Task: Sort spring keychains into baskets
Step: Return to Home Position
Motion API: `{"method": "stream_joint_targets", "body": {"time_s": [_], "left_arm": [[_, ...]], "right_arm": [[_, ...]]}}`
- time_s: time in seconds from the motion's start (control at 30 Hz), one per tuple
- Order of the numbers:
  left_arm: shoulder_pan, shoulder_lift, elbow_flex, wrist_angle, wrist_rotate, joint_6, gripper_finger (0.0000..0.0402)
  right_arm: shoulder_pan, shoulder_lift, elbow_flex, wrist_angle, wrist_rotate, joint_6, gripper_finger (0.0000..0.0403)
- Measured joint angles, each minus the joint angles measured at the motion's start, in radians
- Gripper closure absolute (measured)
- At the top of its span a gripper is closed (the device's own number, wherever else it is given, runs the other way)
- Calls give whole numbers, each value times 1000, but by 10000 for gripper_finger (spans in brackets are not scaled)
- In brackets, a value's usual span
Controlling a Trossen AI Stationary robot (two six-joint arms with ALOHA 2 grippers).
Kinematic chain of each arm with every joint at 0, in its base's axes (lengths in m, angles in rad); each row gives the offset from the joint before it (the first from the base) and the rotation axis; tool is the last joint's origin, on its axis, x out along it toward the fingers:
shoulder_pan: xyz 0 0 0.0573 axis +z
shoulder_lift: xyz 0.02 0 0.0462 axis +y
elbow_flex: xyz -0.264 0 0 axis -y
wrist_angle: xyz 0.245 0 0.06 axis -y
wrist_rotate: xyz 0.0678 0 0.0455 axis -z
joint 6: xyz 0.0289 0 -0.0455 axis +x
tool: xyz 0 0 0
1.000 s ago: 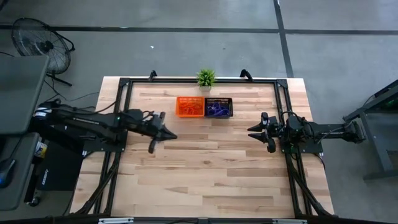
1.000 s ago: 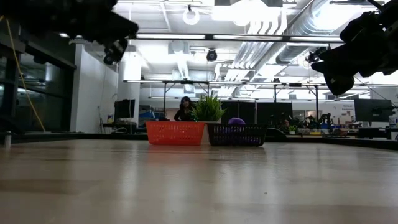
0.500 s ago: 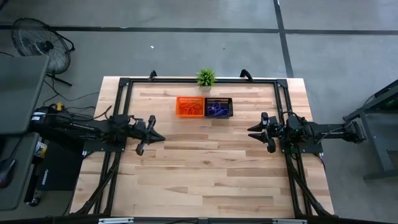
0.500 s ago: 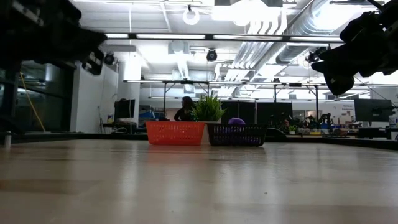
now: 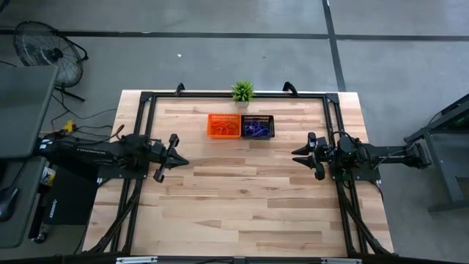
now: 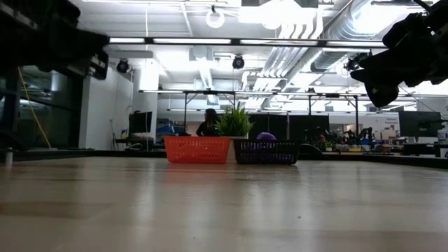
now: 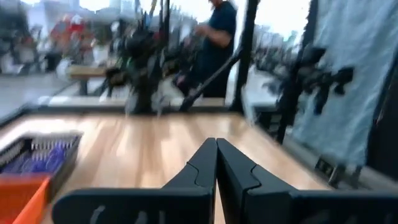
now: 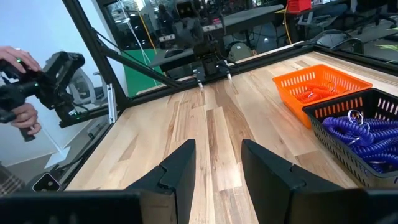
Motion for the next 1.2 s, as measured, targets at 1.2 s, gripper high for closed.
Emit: {"method": "stream_joint_targets", "body": {"time_s": [1.2], "left_arm": [[90, -378, -2, -444, -62, -50, 400]], "right_arm": [[0, 0, 0, -2, 2, 0, 279]]}}
